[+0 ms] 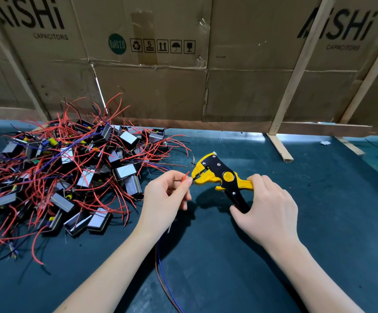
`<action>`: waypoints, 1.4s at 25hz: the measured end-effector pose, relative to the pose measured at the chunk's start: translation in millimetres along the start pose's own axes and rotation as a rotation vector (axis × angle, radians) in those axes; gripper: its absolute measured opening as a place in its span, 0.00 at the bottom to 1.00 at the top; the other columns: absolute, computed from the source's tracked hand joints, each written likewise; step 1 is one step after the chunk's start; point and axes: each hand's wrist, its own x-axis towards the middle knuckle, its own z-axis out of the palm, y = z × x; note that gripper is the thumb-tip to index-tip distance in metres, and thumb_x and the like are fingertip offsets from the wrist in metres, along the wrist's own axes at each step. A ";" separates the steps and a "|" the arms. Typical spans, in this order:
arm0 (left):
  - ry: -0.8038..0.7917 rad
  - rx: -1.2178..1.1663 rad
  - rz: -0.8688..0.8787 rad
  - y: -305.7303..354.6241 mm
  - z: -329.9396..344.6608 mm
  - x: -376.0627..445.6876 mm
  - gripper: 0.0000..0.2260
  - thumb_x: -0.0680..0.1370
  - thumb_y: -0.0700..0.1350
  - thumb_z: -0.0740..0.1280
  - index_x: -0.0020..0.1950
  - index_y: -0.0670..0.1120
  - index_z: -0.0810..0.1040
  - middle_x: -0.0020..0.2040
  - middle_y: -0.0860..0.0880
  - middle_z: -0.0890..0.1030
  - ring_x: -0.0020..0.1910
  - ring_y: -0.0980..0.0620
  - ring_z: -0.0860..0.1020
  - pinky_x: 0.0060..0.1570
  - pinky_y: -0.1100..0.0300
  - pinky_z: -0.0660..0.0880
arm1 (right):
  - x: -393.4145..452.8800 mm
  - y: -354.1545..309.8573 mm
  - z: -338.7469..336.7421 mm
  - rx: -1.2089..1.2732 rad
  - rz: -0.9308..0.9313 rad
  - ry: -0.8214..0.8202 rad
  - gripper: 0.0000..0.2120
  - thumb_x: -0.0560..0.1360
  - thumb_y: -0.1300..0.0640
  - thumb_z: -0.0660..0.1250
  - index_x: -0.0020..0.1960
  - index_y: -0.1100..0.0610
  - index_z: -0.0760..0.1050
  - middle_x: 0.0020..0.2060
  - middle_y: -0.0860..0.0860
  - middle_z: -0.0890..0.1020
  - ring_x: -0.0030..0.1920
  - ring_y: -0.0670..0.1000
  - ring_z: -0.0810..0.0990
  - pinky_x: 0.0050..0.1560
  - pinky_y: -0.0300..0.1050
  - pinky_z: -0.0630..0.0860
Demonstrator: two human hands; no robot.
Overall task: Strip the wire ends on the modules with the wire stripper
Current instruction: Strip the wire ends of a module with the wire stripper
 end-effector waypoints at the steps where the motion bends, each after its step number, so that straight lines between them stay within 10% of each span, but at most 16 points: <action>1: -0.002 -0.007 0.000 -0.1 0.6 -0.1 0.06 0.79 0.41 0.68 0.43 0.42 0.79 0.29 0.49 0.78 0.23 0.50 0.73 0.27 0.67 0.69 | -0.1 -0.5 0.4 0.004 0.004 -0.001 0.24 0.55 0.52 0.79 0.45 0.60 0.76 0.35 0.51 0.77 0.34 0.59 0.77 0.33 0.47 0.70; 35: -0.074 0.048 0.007 -6.0 -1.8 3.4 0.08 0.80 0.41 0.67 0.41 0.42 0.75 0.29 0.47 0.81 0.22 0.50 0.73 0.26 0.68 0.66 | 0.0 -1.2 -3.7 0.022 0.060 -0.169 0.18 0.60 0.51 0.77 0.43 0.59 0.75 0.34 0.51 0.77 0.33 0.61 0.76 0.33 0.43 0.62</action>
